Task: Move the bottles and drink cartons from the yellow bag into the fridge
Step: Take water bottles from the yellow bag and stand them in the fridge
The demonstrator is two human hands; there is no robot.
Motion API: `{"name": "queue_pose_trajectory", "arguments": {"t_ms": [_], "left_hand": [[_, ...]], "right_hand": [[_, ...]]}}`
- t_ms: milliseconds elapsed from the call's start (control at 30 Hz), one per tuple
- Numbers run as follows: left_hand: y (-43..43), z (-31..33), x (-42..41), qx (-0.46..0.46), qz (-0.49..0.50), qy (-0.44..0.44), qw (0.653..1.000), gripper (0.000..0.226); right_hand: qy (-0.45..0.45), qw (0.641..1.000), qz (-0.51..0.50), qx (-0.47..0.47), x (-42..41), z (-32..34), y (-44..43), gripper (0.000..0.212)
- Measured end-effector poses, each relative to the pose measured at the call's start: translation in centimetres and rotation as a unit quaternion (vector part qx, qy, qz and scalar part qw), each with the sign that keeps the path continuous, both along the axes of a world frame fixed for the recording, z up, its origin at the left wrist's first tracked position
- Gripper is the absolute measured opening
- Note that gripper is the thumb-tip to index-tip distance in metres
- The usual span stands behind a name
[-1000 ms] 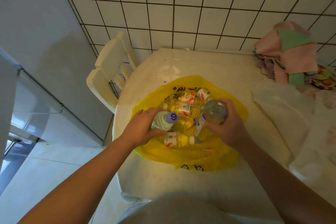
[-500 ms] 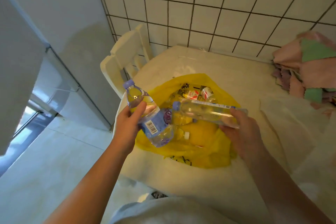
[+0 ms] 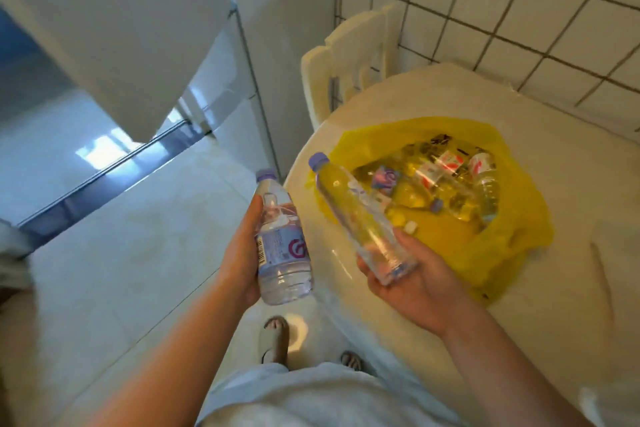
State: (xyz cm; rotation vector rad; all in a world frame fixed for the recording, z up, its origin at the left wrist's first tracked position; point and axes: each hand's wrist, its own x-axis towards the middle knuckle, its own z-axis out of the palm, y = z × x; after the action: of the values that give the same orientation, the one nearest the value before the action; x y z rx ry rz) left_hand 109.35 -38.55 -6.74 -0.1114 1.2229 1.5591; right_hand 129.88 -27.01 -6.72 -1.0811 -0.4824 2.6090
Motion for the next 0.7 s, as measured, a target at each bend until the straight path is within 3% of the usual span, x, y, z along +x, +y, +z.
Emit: {"name": "queue_pose_trajectory", "arguments": {"t_ms": [67,167,300,533,700], "left_hand": [[-2.5,-0.1,-0.7,0.012,0.02,-0.016,1.0,0.055],[-6.4,-0.6,-2.3,0.004,0.06,-0.019,0.998,0.05],[-12.2,-1.7,-5.8,-0.033,0.077,-0.008,0.996,0.055],[-23.6,-2.4,-14.7,-0.047,0.13,-0.005,0.99,0.054],[-31.6,-2.5,-21.3,-0.067,0.158,0.041,0.984,0.064]], "right_hand": [[0.03,0.997,0.076,0.018,-1.7,-0.4,-1.8,0.076],[0.073,0.978,0.189,0.045,-4.5,-0.2,-4.7,0.067],[0.086,0.95,0.286,0.097,-9.1,-0.9,-8.9,0.071],[0.022,0.925,0.32,0.202,-20.3,-3.3,-19.1,0.078],[0.008,0.934,0.286,0.216,-28.3,-3.8,-26.0,0.09]]}}
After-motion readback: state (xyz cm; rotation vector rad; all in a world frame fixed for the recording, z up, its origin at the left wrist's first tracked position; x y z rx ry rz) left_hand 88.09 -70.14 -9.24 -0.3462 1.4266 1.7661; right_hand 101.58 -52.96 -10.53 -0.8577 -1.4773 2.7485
